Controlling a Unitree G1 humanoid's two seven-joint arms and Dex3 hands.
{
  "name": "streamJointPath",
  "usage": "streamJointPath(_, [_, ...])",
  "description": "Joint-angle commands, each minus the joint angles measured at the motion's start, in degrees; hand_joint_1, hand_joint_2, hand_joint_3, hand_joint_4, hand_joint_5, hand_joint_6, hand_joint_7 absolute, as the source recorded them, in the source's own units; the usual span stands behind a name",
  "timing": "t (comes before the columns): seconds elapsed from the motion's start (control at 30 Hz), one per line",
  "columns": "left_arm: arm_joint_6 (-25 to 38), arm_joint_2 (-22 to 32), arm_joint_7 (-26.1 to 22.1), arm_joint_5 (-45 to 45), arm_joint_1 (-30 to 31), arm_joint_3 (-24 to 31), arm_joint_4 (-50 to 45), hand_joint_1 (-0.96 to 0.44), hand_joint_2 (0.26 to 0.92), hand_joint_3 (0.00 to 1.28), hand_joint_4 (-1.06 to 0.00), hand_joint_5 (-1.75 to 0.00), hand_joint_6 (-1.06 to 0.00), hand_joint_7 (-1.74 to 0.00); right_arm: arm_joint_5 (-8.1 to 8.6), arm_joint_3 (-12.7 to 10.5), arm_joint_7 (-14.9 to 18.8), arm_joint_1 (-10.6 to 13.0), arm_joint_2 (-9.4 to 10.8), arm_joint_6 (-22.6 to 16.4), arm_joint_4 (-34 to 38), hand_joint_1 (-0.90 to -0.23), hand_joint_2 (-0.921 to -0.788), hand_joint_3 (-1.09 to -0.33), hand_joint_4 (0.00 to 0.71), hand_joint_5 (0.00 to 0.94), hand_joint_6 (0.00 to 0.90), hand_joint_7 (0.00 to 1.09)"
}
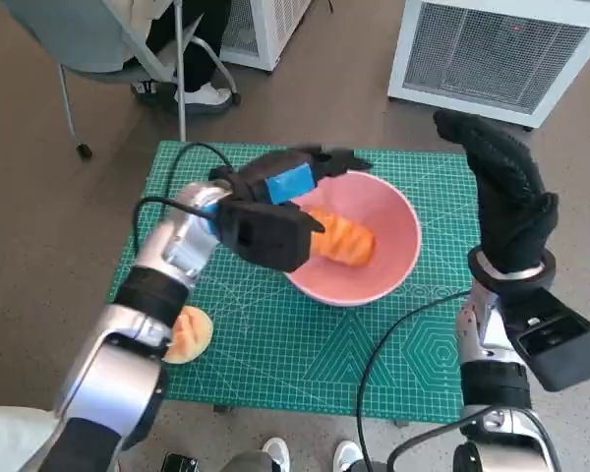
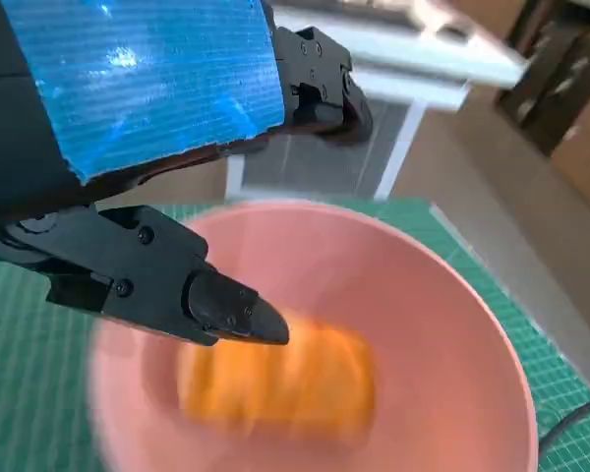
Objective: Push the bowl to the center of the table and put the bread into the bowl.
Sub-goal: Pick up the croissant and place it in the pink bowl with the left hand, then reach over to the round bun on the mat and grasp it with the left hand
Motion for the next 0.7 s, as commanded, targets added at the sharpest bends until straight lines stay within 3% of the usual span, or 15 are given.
streamJointPath(0.03, [-1.7,5.1,-2.6,-2.5,6.1,2.3,-10.2,-0.4,0.882,0.01,-0.04,0.0,-0.08,-0.23,-1.03,0.1,-0.7,1.6,0.2,0.6,-0.3,-0.627,-0.921,-0.812,0.387,0.0,0.312,0.2])
streamJointPath(0.27, [0.6,13.1,-7.4,-7.6,16.5,8.1,-28.6,-0.38,0.872,0.0,-0.07,0.0,-0.17,-0.1,-0.92,0.4,-0.8,2.0,0.3,0.8,-0.8,-0.627,-0.921,-0.811,0.388,0.0,0.313,0.2])
streamJointPath(0.5, [8.9,20.6,-12.3,-12.4,28.8,16.0,-48.3,-0.31,0.841,0.0,-0.13,-0.02,-0.24,-0.08,-0.78,0.5,-0.9,2.2,0.4,1.0,-1.3,-0.631,-0.921,-0.811,0.388,0.0,0.313,0.2])
streamJointPath(0.7, [14.8,25.8,-15.1,-13.3,38.9,22.4,-57.4,-0.25,0.821,0.0,-0.19,-0.01,-0.29,-0.07,-0.28,0.6,-0.6,2.4,0.6,1.3,-1.5,-0.636,-0.921,-0.81,0.388,0.0,0.313,0.2])
